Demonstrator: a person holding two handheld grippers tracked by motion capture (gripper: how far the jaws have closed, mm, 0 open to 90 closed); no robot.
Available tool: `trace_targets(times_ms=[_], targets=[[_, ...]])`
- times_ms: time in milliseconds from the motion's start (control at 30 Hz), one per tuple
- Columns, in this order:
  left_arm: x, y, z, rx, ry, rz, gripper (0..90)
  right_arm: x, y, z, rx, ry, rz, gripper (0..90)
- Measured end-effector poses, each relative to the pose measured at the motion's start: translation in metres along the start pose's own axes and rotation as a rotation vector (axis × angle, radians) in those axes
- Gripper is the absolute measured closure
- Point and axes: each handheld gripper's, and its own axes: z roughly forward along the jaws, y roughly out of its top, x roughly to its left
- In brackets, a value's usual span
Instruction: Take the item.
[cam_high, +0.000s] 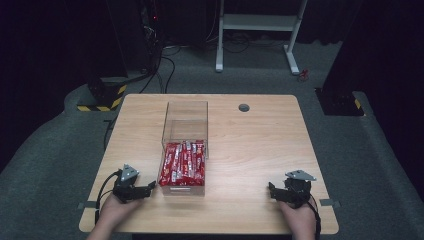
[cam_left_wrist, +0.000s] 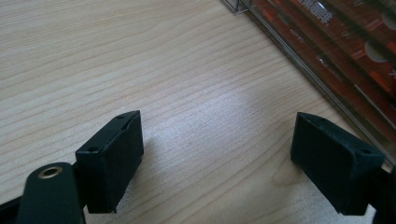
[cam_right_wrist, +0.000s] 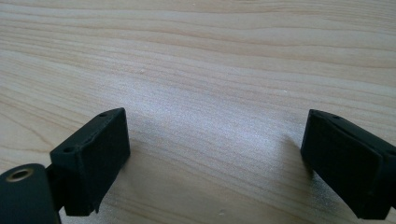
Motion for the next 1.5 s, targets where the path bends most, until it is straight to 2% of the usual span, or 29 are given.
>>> trace_targets(times_ms=[200,433,500,833,967,1200,1500], targets=[[0.000,-0.001,-0.001,0.005,0.005,-0.003,15.6,0.000,0.000,0.000,0.002,0.000,-0.003,7.9],[0.000,0.000,-0.001,0.007,0.012,-0.006,14.5,-0.001,0.001,-0.001,0.004,0.021,-0.012,8.1],[0.001,0.000,0.000,0.008,0.020,-0.017,14.1,0.000,0.002,-0.002,0.000,0.023,-0.014,8.2],[0.001,0.000,0.000,0.014,0.028,-0.021,12.7,0.003,0.005,-0.014,-0.073,0.032,-0.037,8.7],[0.001,0.000,0.000,0.013,0.029,-0.020,12.7,0.004,0.005,-0.014,-0.073,0.040,-0.038,8.7],[0.001,-0.001,-0.001,0.011,0.033,-0.028,12.6,0.013,0.010,-0.015,-0.095,0.056,-0.048,8.7],[0.001,-0.001,-0.001,0.011,0.033,-0.028,12.6,0.021,0.013,-0.013,-0.090,0.074,-0.066,8.8]])
